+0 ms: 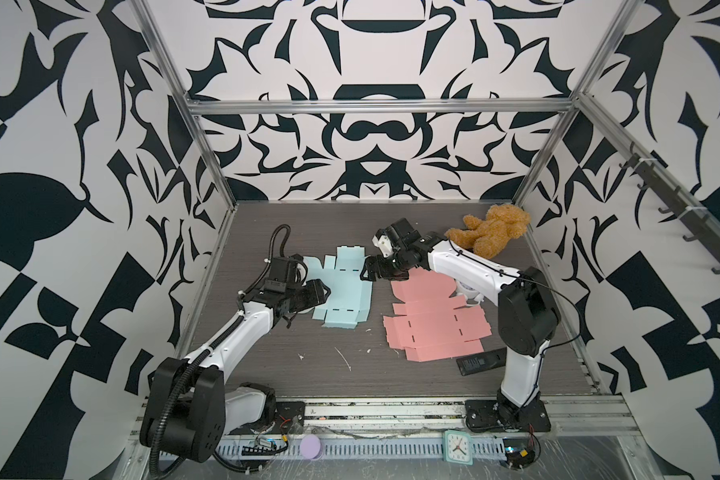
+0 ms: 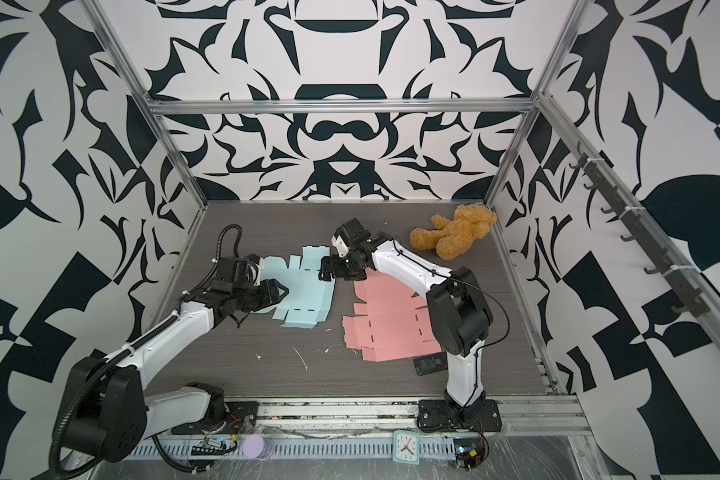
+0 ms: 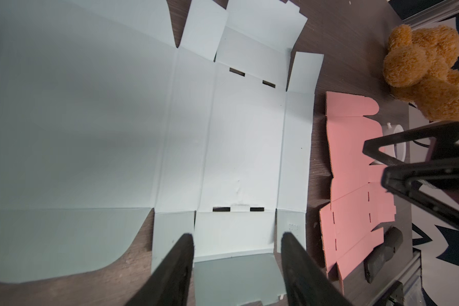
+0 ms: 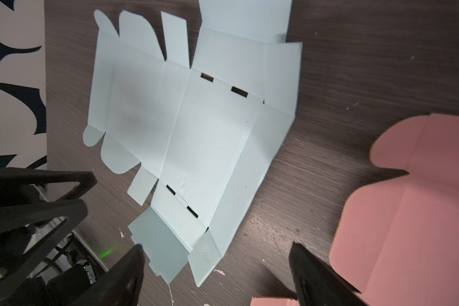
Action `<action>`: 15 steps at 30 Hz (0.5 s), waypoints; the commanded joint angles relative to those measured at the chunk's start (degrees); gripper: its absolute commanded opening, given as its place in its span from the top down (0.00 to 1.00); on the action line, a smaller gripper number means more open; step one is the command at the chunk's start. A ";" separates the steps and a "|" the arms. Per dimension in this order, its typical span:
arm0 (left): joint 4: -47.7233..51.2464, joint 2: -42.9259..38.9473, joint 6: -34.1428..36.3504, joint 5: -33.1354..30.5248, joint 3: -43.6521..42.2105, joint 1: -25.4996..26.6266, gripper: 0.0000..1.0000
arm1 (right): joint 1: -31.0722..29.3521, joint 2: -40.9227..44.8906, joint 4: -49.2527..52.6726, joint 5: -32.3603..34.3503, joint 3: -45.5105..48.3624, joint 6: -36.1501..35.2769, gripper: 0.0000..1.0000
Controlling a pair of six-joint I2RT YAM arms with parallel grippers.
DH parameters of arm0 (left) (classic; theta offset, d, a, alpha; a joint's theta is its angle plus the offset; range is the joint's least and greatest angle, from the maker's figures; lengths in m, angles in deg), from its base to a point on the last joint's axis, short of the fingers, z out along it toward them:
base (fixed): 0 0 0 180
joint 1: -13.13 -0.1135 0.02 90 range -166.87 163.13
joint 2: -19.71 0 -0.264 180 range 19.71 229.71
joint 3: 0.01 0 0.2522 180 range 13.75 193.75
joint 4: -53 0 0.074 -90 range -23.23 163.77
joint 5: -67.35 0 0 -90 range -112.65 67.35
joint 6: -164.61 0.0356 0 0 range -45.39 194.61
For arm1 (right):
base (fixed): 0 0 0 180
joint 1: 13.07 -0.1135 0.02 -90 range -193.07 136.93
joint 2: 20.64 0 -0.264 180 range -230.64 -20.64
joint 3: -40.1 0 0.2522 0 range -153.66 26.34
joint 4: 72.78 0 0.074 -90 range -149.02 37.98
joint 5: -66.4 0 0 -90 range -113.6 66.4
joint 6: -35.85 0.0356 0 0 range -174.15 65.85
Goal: Fold the paper box
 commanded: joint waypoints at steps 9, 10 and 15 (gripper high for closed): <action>0.36 -2.54 -0.25 0.84 -1.54 0.18 0.44 | 0.59 -3.38 -5.34 -2.23 2.43 2.93 0.24; 0.45 -2.74 -0.25 0.84 -1.50 0.18 0.44 | 0.57 -3.84 -5.74 -2.46 2.42 3.16 0.27; 1.71 -3.90 0.10 0.15 -1.44 0.18 0.44 | 0.52 -6.30 -6.93 -3.78 1.41 4.18 0.37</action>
